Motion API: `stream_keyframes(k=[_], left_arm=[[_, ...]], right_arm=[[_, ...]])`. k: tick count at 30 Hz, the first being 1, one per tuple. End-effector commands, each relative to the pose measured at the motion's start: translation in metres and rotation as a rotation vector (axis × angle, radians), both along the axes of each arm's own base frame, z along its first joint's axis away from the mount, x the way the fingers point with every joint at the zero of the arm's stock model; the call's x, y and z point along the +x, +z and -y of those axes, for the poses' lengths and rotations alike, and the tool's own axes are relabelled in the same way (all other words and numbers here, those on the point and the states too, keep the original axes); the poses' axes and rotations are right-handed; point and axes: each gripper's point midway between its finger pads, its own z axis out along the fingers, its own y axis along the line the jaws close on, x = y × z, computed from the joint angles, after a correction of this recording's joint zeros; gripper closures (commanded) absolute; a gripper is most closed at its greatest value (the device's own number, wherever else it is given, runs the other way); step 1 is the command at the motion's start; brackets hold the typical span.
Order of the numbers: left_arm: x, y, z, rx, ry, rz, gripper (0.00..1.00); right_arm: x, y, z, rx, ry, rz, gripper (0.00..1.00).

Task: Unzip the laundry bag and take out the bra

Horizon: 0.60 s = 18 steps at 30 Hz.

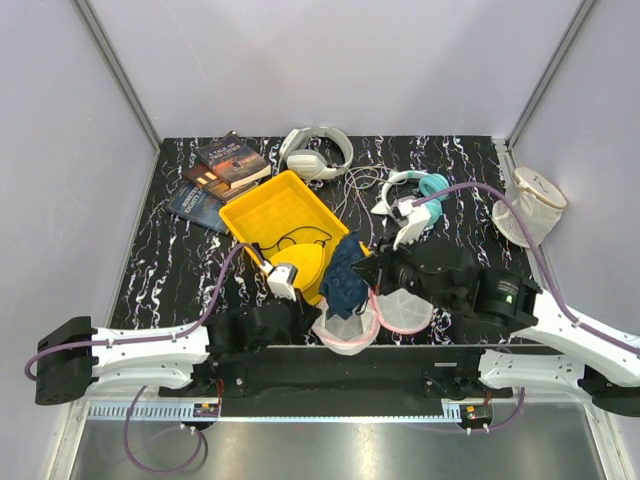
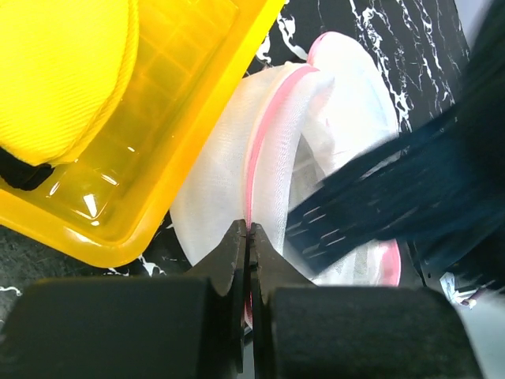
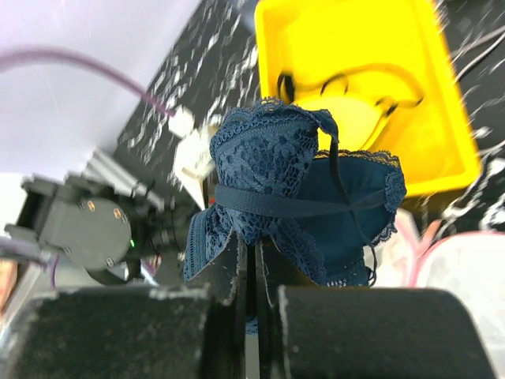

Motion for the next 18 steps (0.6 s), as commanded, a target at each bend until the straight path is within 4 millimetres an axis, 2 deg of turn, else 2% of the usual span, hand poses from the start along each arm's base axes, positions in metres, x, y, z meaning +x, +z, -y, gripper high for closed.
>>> stream_keyframes(k=[1,6,8,9,10,11,12,13,14,16,17,18], left_arm=[[0.008,0.01,0.0,-0.055,0.044,0.024,1.0],[0.005,0.002,-0.005,-0.055,0.051,0.007,1.0],[0.005,0.002,-0.007,-0.059,0.055,0.006,1.0],[0.005,0.001,-0.009,-0.057,0.057,0.005,1.0],[0.005,0.001,-0.01,-0.059,0.059,0.006,1.0],[0.004,0.0,-0.01,-0.058,0.059,0.005,1.0],[0.004,0.0,-0.011,-0.057,0.059,0.005,1.0],[0.004,0.0,-0.011,-0.056,0.061,0.005,1.0],[0.004,-0.001,-0.012,-0.053,0.06,0.005,1.0],[0.005,-0.003,-0.015,-0.042,0.071,0.0,1.0],[0.004,-0.005,-0.017,-0.039,0.076,-0.003,1.0],[0.006,-0.003,-0.019,-0.049,0.092,-0.004,1.0]], right_arm=[[0.022,0.05,0.029,0.019,-0.125,0.127,1.0],[0.049,0.073,0.058,-0.052,-0.245,0.199,1.0],[0.06,0.072,0.061,-0.096,-0.254,0.217,1.0],[0.073,0.076,0.069,-0.106,-0.297,0.221,1.0],[0.08,0.077,0.071,-0.116,-0.304,0.224,1.0],[0.087,0.072,0.064,-0.144,-0.278,0.216,1.0],[0.1,0.077,0.071,-0.146,-0.309,0.219,1.0],[0.107,0.079,0.068,-0.144,-0.305,0.226,1.0],[0.114,0.073,0.058,-0.163,-0.272,0.216,1.0],[0.127,0.081,0.051,-0.148,-0.26,0.235,1.0],[0.133,0.073,0.039,-0.159,-0.228,0.219,1.0],[0.138,0.076,0.033,-0.15,-0.217,0.226,1.0]])
